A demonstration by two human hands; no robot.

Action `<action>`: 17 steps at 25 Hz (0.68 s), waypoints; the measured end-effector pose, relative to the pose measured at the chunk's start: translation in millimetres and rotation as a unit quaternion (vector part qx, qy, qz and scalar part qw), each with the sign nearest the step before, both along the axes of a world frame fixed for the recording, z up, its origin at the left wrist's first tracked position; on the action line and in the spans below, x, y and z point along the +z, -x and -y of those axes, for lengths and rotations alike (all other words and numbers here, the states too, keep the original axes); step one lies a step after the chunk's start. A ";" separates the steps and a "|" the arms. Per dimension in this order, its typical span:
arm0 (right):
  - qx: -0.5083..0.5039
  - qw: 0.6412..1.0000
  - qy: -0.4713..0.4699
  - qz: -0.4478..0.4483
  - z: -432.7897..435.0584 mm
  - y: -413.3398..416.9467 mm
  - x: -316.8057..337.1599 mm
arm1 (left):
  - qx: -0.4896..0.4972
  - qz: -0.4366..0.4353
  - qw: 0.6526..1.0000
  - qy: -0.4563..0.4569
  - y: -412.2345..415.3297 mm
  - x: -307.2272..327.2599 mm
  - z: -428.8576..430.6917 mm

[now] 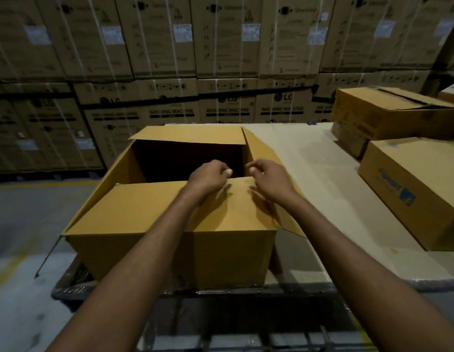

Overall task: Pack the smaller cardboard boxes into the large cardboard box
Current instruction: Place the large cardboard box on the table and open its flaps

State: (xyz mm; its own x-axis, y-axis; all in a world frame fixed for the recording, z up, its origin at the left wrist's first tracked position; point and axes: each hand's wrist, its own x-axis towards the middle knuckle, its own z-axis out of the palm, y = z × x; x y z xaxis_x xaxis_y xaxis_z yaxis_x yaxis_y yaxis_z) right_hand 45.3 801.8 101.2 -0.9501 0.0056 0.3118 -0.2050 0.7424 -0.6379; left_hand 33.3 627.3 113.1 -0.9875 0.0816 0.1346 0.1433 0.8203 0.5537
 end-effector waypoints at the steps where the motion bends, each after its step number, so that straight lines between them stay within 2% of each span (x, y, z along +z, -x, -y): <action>1: 0.046 0.998 -0.039 0.016 17.1 5.9 1.7 | 0.026 0.019 0.999 0.023 5.6 -4.6 19.7; 3: 0.110 0.981 -0.130 0.089 47.4 18.3 -5.1 | 0.058 0.065 0.994 0.064 11.4 -8.1 58.4; 5: 0.128 0.963 -0.190 0.140 65.9 27.1 -11.0 | 0.075 0.100 0.986 0.110 10.6 -7.8 94.8; 8: 0.115 0.973 -0.171 0.106 79.5 29.1 1.1 | 0.054 0.098 0.986 0.127 -0.7 0.0 127.3; 10: 0.082 0.982 -0.157 0.059 83.5 22.6 25.2 | 0.039 0.026 0.992 0.117 -8.0 17.4 131.3; 13: 0.013 0.983 -0.179 -0.036 85.8 3.3 69.3 | 0.046 -0.123 0.982 0.134 -21.0 57.4 127.4; 17: -0.041 0.982 -0.138 -0.124 92.6 -42.9 104.5 | 0.058 -0.241 0.964 0.095 -55.1 93.8 131.6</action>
